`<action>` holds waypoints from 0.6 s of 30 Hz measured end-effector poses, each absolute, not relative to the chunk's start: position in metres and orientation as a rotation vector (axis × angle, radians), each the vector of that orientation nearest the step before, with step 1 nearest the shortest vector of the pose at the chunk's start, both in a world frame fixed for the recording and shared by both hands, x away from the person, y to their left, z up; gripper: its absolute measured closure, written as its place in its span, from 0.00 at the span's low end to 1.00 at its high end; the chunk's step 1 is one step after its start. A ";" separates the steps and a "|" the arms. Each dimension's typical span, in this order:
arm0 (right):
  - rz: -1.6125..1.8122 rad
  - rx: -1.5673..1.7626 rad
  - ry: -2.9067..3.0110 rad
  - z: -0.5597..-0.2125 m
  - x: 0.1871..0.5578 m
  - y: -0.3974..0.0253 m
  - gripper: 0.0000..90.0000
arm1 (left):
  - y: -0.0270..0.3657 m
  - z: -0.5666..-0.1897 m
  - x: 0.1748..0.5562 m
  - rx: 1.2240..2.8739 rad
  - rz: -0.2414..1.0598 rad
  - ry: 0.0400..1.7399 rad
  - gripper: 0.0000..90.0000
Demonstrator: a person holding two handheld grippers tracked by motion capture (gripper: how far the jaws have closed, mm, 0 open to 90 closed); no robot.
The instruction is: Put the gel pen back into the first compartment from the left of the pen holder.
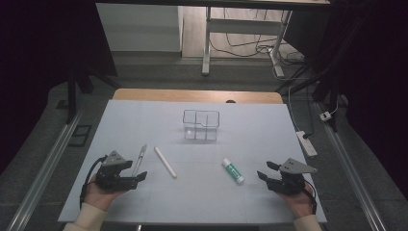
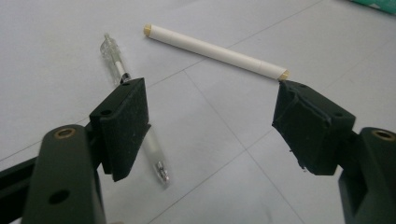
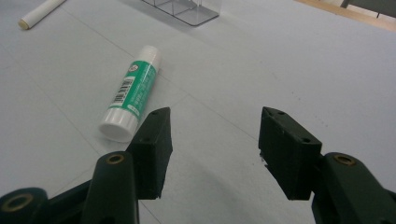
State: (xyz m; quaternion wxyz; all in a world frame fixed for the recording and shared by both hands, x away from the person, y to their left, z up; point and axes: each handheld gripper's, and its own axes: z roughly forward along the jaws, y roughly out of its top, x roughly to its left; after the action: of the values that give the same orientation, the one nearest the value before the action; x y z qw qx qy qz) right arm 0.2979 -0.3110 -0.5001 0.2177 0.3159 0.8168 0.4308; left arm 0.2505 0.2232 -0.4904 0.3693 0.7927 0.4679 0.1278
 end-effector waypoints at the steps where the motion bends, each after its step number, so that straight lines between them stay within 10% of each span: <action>1: 1.192 0.877 2.261 -0.500 0.298 -0.312 0.48 | 0.222 -0.489 0.252 2.037 0.328 1.205 0.30; 18: 1.176 0.886 2.262 -0.504 0.299 -0.314 0.48 | 0.219 -0.487 0.283 2.091 0.329 1.349 0.36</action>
State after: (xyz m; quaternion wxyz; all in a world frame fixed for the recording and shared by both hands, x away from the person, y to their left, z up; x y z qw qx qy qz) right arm 0.2994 -0.3135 -0.5036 0.2195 0.3201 0.8177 0.4251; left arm 0.2833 0.2189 -0.4865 0.3107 0.7919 0.5107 0.1245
